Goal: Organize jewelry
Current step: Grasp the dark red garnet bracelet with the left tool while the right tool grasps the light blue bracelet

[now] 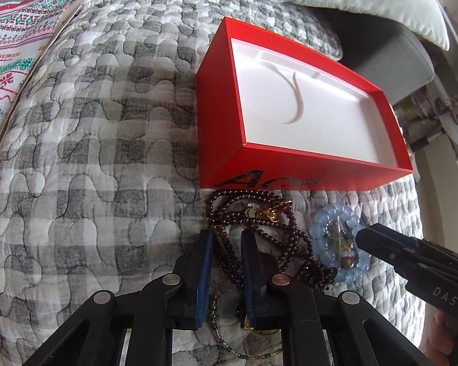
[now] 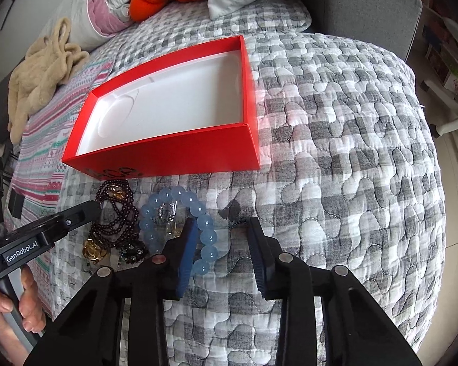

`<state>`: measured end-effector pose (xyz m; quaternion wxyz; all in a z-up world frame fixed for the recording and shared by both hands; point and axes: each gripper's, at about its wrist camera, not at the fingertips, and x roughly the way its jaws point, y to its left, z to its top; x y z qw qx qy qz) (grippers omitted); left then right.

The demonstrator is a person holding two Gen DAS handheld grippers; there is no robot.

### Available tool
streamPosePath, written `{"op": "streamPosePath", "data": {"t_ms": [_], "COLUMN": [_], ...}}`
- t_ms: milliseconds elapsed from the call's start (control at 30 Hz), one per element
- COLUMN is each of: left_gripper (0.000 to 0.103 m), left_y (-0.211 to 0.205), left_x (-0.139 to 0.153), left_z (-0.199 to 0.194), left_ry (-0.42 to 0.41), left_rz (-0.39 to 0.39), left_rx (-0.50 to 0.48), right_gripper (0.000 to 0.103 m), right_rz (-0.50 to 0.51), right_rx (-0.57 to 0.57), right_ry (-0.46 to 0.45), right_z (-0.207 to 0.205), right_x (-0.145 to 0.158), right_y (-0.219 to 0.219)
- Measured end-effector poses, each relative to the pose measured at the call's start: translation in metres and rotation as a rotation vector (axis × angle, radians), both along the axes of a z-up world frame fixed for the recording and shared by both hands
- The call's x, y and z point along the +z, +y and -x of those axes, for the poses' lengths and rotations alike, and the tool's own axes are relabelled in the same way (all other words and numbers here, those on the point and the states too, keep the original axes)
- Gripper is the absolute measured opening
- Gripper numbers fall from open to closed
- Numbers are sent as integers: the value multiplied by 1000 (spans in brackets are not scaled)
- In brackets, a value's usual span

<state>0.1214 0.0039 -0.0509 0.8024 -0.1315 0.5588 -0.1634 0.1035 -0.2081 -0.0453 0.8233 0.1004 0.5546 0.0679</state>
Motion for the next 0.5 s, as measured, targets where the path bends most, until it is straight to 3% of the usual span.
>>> {"op": "streamPosePath", "data": {"t_ms": [167,400,500], "left_gripper": [7,8,13], "left_y": [-2,0,3], "left_x": [0,4,4], "left_z": [-1,-1,1], "left_ry": [-9,-15,-5], "left_rz": [-20,-30,-35], "left_rx": [-2,12,21], "right_gripper": [13,12,12], "right_rz": [25,21,13], "right_rx": [27,16,12], "right_ry": [-10,-22,-37], "right_z": [1,0,6], "right_x": [-2,1,6], "right_y": [12,15,12]}}
